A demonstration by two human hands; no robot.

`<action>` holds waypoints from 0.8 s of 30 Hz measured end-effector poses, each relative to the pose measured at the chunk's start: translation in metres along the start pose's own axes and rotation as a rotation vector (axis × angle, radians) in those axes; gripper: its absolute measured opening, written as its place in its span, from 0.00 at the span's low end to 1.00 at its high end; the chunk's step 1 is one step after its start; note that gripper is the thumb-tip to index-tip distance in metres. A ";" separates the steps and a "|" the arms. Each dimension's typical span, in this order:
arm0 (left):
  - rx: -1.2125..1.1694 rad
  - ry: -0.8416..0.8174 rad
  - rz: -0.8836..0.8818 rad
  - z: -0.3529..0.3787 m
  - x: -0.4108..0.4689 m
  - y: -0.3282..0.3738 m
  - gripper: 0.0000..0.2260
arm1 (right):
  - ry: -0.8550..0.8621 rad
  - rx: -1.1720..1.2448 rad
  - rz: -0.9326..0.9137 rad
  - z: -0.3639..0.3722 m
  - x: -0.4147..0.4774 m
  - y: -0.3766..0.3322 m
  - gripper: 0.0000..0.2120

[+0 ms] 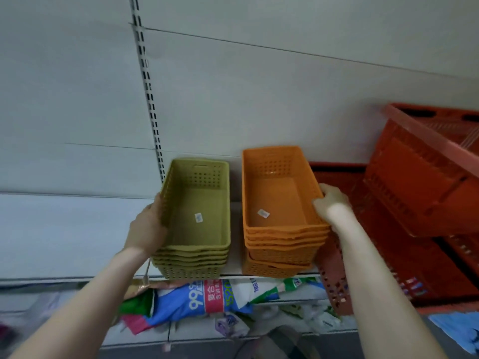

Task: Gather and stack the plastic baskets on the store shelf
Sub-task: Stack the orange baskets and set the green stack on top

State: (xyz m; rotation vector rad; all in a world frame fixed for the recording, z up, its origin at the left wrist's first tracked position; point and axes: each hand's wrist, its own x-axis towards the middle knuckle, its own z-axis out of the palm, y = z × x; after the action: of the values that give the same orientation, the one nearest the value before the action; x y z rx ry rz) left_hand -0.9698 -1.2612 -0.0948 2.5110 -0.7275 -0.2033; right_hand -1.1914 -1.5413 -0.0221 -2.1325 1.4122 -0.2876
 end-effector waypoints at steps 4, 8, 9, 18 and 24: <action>0.006 0.008 -0.056 -0.002 -0.004 -0.006 0.34 | -0.082 0.051 -0.033 0.036 -0.001 0.006 0.08; -0.005 0.021 -0.085 -0.008 -0.001 -0.016 0.35 | -0.111 0.190 -0.035 0.073 0.004 0.013 0.08; -0.010 0.030 -0.091 -0.011 0.000 -0.019 0.34 | -0.108 0.187 -0.041 0.078 0.005 0.013 0.08; -0.031 -0.003 -0.070 -0.015 0.008 -0.036 0.36 | -0.021 -0.121 -0.062 0.095 0.013 0.006 0.14; -0.011 -0.017 -0.158 -0.014 -0.006 -0.048 0.35 | 0.172 -0.275 -0.146 0.104 -0.013 -0.005 0.21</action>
State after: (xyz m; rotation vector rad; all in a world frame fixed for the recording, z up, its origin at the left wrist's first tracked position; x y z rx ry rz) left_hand -0.9491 -1.2172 -0.1074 2.5598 -0.5324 -0.2838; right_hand -1.1445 -1.4932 -0.1032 -2.4929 1.4633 -0.3573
